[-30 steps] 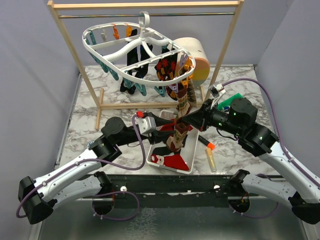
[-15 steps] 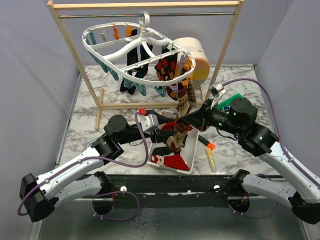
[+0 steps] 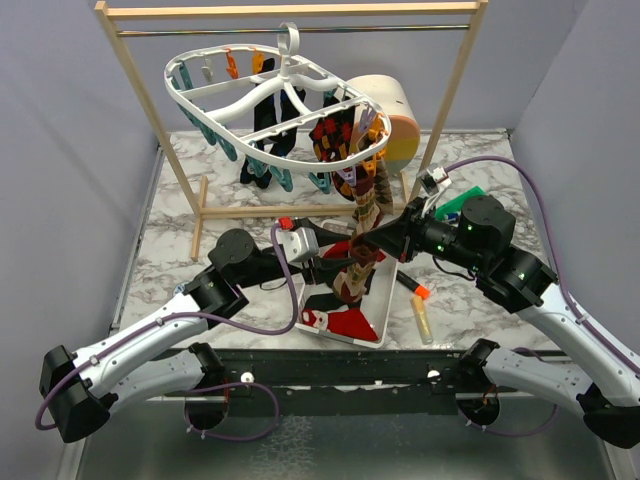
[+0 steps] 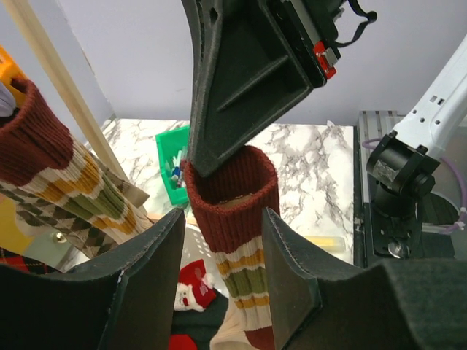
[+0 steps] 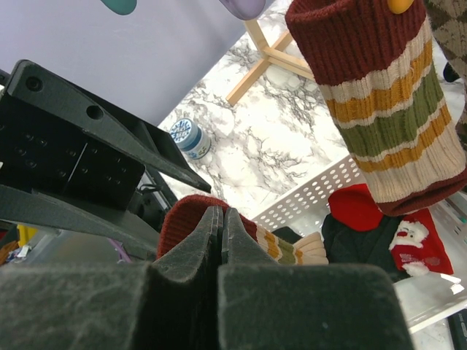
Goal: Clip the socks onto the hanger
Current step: Pick up the sock from the bin.
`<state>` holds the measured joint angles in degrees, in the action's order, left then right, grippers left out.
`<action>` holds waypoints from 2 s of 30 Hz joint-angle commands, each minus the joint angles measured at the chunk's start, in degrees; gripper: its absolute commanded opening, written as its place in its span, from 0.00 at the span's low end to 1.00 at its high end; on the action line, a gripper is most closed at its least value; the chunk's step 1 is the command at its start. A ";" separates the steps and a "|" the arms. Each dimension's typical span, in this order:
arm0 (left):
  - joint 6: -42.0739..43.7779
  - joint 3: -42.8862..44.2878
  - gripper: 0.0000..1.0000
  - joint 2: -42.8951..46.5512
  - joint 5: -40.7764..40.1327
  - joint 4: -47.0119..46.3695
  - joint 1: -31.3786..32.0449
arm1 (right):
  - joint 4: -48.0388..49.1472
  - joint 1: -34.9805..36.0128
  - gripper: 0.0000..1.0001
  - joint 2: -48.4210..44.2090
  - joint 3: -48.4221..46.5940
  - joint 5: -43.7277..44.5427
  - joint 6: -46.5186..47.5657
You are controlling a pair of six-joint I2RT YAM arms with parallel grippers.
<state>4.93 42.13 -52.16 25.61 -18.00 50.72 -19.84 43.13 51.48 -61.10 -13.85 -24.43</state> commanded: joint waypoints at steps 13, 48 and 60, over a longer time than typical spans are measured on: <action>1.66 2.08 0.39 -0.67 -1.60 -1.95 0.33 | 2.28 0.28 0.00 0.09 0.06 -1.69 0.78; 11.09 -0.97 0.00 7.13 -5.87 0.70 0.33 | -5.58 0.28 0.61 -0.28 -11.66 10.17 8.60; 21.00 4.70 0.00 8.18 -12.42 7.98 0.33 | -3.67 0.28 0.66 6.23 -20.95 8.86 15.53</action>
<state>21.91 45.54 -44.84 17.52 -12.10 50.76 -24.67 43.13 56.10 -80.03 -5.34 -10.79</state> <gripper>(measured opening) 0.013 0.653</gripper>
